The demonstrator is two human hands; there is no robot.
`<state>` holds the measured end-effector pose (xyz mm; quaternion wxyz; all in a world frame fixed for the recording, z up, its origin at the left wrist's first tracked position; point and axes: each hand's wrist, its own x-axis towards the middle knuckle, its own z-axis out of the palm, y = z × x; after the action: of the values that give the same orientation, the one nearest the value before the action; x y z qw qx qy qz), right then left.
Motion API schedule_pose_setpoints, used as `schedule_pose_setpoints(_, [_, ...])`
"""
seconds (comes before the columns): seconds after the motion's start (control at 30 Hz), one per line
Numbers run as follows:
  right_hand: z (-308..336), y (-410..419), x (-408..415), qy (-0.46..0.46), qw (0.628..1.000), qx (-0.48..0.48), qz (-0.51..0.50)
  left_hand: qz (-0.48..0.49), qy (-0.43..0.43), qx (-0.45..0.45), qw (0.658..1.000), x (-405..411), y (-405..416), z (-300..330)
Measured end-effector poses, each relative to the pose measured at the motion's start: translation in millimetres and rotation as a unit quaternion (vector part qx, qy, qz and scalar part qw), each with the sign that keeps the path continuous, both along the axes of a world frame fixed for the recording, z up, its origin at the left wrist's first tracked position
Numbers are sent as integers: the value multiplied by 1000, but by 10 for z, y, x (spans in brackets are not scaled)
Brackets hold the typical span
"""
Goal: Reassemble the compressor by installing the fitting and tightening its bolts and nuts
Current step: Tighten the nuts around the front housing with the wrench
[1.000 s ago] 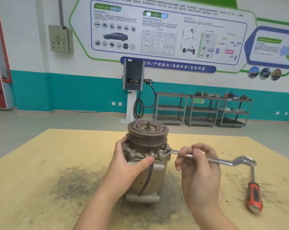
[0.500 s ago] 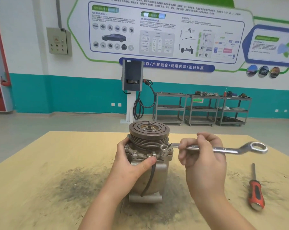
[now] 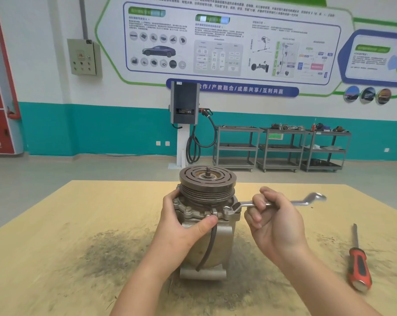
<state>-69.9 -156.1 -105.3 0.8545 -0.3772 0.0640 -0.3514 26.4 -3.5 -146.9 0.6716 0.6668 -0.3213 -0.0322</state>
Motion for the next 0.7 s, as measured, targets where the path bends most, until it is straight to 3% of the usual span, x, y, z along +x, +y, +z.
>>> schedule_pose_setpoints(0.2, [-87,201,-143,-29,989,-80,-118,9,-4,-8,1000,-11,-23,-11])
schedule_pose_setpoints(0.33, [-154,458,-175,-11,943,-216,-253,13,-4,-14,1000,1,-29,-18])
schedule_pose_setpoints(0.47, [-79,551,-243,-29,917,-309,-250,3,-3,-25,1000,16,-17,-40])
schedule_pose_setpoints(0.7, [78,168,-109,-2,990,-86,-109,20,-14,-31,999,-8,-29,-47])
